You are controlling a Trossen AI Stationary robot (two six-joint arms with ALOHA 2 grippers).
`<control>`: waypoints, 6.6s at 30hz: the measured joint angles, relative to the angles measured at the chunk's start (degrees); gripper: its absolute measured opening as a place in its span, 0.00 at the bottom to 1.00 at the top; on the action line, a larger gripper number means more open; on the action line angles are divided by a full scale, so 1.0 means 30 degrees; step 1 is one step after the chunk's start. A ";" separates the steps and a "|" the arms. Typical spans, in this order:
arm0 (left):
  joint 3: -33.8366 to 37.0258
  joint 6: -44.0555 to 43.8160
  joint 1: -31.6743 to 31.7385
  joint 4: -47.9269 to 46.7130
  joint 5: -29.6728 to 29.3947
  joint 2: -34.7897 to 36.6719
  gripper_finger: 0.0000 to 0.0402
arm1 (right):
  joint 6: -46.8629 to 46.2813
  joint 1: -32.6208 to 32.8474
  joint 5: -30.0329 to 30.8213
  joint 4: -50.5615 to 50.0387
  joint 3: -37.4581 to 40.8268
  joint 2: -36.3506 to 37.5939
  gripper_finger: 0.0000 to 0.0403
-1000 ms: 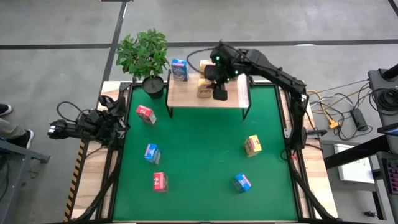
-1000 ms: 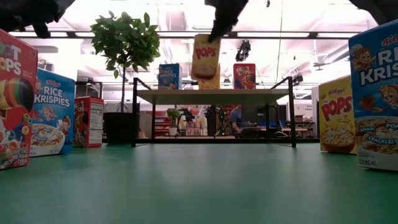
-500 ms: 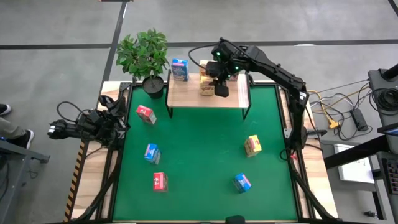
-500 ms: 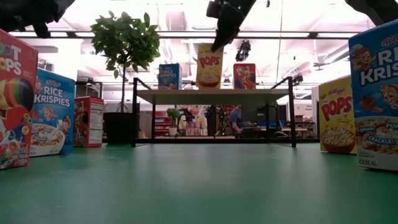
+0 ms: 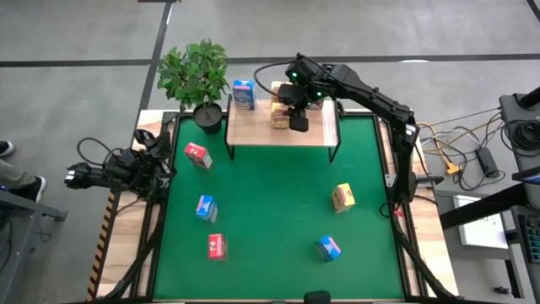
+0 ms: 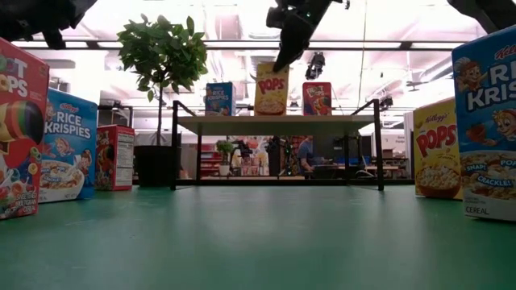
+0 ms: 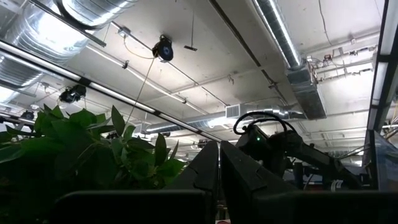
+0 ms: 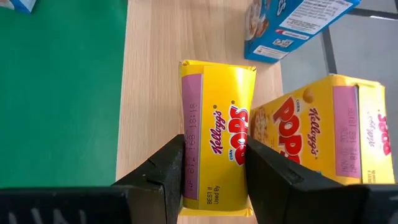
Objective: Stack cereal on shelf
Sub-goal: Put the left yellow cereal box on the shelf
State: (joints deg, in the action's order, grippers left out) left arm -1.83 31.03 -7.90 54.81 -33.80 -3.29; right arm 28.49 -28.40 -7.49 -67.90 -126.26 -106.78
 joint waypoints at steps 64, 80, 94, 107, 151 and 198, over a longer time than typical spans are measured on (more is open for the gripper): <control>0.0000 -0.0007 0.0007 0.0021 0.0007 -0.0007 0.00 | -0.4013 0.1607 0.2071 -0.1839 -0.2804 0.0562 0.33; 0.0000 -0.0073 0.0003 0.0007 0.0000 -0.0004 0.00 | -0.4854 0.0430 0.6043 -0.1557 -0.0018 0.0023 0.02; 0.0000 -0.0080 0.0000 -0.0017 -0.0067 0.0000 0.00 | -0.5237 0.0470 0.6040 -0.1486 -0.0007 0.0128 0.02; 0.0000 -0.0058 0.0002 -0.0206 -0.0075 -0.0002 0.00 | -0.6955 0.4107 0.6029 -0.1073 -0.0015 0.0598 0.02; -0.5744 -0.4289 0.0007 -0.5014 0.5438 -0.9597 0.00 | -0.4636 1.1052 0.8357 2.2779 2.3101 1.0249 0.02; -1.7952 -0.3592 0.8760 -1.3006 0.1737 -2.6637 0.00 | -0.3125 1.1045 0.6849 2.7744 3.1569 1.9963 0.02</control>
State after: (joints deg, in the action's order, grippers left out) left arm -55.68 20.25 18.38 15.79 -28.59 -83.20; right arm 19.11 4.73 13.06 15.33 -31.55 -46.89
